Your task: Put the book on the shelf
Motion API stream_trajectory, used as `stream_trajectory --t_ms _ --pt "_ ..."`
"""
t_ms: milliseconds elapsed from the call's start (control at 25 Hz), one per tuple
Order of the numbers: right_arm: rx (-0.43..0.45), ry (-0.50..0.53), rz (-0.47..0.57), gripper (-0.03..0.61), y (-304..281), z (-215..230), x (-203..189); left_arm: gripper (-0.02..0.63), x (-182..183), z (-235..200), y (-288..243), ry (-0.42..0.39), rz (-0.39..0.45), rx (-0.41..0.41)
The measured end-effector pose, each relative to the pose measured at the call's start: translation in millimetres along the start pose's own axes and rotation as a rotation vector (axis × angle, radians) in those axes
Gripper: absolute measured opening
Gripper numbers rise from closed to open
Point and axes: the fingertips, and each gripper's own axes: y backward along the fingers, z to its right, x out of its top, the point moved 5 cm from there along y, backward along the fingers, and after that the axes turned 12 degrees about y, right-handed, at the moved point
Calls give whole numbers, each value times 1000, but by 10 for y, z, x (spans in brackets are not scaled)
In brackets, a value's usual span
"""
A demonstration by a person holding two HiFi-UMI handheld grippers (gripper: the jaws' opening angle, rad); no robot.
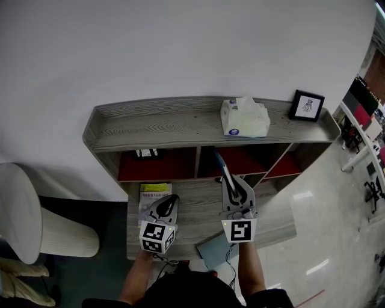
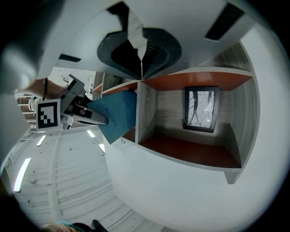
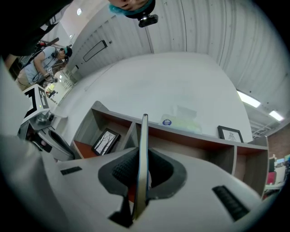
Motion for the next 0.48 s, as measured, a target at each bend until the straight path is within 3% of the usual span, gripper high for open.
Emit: stream_trajectory --t_ms 240,480 --pt "86 150 -92 63 36 -178 -29 12 -17 1 35 9 -4 -1" --pt "103 212 -135 63 74 -305 -45 12 -28 5 48 13 -1 -8"
